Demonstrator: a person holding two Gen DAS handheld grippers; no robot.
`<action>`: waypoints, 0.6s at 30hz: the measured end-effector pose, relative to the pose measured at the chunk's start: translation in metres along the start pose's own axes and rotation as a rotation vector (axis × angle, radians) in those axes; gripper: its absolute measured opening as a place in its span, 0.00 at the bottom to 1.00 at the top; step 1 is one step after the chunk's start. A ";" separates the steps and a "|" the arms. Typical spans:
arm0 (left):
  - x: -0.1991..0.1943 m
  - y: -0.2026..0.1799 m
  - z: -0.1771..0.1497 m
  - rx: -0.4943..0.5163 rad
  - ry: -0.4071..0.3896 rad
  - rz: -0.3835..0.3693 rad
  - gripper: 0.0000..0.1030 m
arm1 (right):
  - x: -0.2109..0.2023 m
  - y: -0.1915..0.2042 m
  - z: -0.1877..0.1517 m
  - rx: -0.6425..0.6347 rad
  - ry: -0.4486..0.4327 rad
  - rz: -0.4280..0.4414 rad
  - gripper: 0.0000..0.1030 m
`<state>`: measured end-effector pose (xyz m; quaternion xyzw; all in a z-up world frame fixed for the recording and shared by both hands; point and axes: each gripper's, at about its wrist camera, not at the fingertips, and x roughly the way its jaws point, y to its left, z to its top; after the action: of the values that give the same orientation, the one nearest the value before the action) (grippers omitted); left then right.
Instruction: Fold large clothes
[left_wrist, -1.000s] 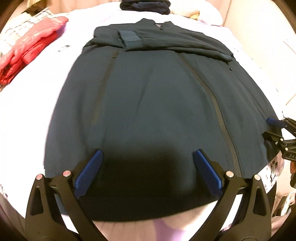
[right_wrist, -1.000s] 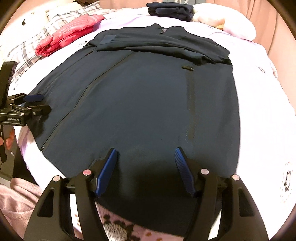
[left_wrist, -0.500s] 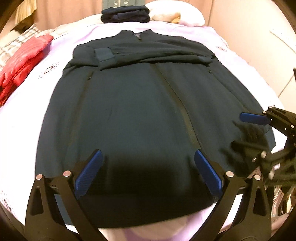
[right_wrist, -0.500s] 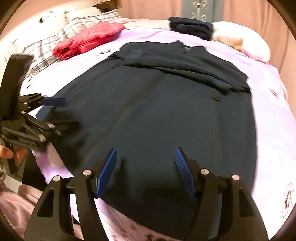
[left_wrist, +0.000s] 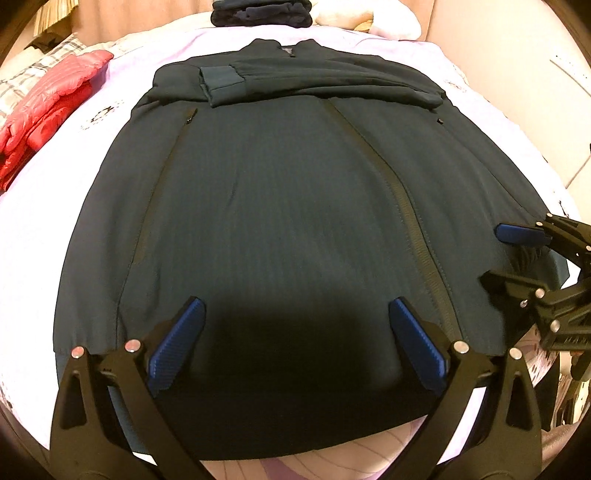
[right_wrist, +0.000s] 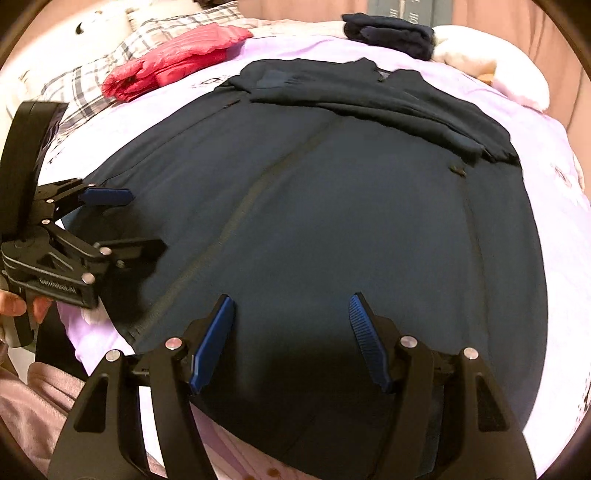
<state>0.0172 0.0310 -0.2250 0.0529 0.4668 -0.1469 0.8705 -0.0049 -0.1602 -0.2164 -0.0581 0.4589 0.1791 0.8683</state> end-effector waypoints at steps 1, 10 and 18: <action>0.000 0.000 0.000 0.000 0.000 0.001 0.98 | -0.002 -0.003 -0.002 0.013 0.001 0.001 0.64; -0.002 0.002 0.001 -0.010 0.008 0.014 0.98 | -0.012 -0.023 -0.013 0.055 0.006 -0.027 0.64; -0.004 0.010 0.000 -0.031 0.007 0.034 0.98 | -0.018 -0.036 -0.018 0.087 0.007 -0.030 0.64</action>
<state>0.0178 0.0410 -0.2218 0.0478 0.4712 -0.1248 0.8718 -0.0149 -0.2030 -0.2143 -0.0276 0.4683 0.1459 0.8710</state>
